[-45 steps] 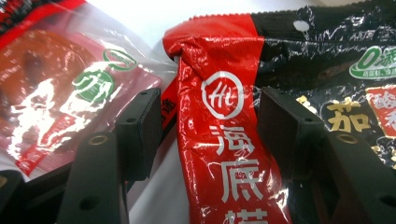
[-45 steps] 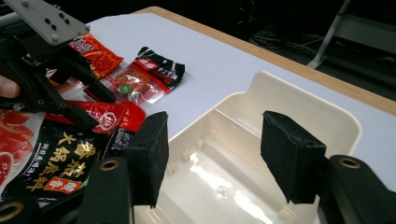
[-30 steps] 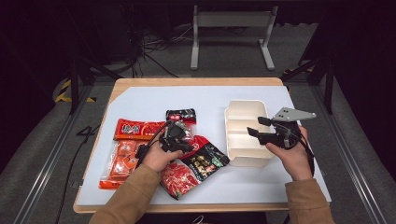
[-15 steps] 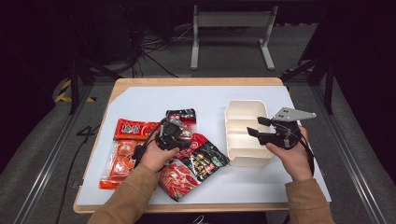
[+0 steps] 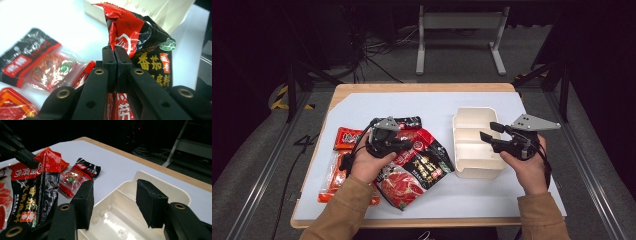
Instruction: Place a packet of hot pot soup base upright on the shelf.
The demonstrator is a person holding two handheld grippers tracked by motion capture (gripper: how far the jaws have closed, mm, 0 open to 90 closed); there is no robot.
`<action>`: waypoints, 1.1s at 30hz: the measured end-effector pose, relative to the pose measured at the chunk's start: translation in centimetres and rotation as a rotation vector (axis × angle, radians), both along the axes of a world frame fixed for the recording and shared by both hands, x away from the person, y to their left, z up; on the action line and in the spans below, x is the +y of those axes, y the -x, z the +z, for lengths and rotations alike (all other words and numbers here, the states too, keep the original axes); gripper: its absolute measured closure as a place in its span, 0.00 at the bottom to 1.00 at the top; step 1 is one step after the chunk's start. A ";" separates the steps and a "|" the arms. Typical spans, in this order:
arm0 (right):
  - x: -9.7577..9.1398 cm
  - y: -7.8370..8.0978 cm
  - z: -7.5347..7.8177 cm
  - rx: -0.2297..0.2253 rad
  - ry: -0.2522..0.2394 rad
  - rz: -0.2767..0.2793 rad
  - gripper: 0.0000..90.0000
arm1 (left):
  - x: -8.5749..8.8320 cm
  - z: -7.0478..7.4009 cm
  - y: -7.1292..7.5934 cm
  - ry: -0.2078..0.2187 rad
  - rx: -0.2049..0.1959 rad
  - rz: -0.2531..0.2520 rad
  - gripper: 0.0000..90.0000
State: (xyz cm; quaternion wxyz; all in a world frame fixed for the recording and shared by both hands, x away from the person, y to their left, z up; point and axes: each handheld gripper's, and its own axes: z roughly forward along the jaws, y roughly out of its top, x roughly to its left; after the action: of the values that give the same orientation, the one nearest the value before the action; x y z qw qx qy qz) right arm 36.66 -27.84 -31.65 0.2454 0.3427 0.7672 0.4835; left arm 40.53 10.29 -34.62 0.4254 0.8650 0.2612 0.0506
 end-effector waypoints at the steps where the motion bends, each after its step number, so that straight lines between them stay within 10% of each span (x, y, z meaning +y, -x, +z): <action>1: 0.0 0.0 0.0 -0.003 -0.001 0.002 0.54 | 0.1 0.3 0.2 0.003 -0.013 -0.005 0.99; 12: 0.6 0.7 0.7 -0.031 -0.013 0.034 0.54 | 0.8 3.5 2.8 0.057 -0.155 -0.010 0.98; 33: 2.3 1.1 1.2 -0.003 -0.023 0.143 0.48 | 2.5 5.1 4.7 0.219 -0.312 0.096 0.99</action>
State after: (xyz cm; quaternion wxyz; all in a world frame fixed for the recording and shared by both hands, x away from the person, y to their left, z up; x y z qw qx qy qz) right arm 35.51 -25.53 -30.43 0.2075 0.2893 0.7838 0.5089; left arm 35.86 12.75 -29.54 0.5493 0.7819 0.2367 0.1757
